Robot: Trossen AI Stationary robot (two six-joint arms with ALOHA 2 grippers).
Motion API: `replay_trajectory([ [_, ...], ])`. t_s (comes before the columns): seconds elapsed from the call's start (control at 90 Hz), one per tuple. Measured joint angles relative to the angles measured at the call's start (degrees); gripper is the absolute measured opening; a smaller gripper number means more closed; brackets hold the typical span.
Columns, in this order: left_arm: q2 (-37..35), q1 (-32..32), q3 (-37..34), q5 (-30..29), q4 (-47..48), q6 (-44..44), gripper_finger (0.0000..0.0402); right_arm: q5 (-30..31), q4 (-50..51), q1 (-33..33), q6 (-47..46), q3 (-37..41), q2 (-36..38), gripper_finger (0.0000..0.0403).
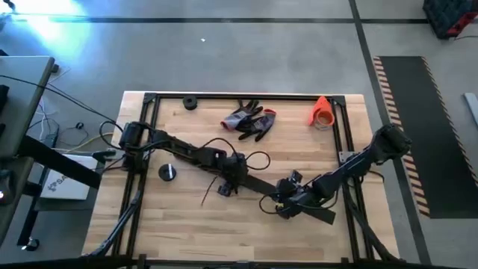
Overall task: Ziptie cables
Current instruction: Close the black cable duct
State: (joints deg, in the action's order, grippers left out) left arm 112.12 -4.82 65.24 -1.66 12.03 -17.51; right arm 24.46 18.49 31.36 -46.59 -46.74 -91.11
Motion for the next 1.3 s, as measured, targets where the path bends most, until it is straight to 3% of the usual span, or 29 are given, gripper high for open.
replay_trajectory([
  [0.167,0.1,0.0,-0.1,-0.6,-1.3,0.6,0.023,-1.2,0.0,-1.5,1.7,0.0,0.0,0.0204],
  [0.333,0.1,0.3,0.1,-1.0,-1.2,2.0,0.0284,-1.5,-0.6,-1.8,2.1,0.0,0.0,0.0204],
  [0.556,0.1,0.3,5.9,-1.1,11.5,2.1,0.0324,-1.8,-0.8,-1.8,2.2,-0.1,0.0,0.0204],
  [0.856,0.0,0.4,7.5,-1.9,28.3,2.0,0.0326,-3.2,0.0,-1.6,2.5,-0.1,0.0,0.0203],
  [1.089,-0.7,0.2,2.0,-1.4,23.8,3.1,0.0315,-3.2,0.2,-1.7,2.3,-0.1,0.0,0.0203],
  [1.3,-0.6,0.2,0.8,0.4,18.5,4.8,0.0242,-3.3,-0.1,-1.7,2.9,-0.1,0.0,0.0203],
])
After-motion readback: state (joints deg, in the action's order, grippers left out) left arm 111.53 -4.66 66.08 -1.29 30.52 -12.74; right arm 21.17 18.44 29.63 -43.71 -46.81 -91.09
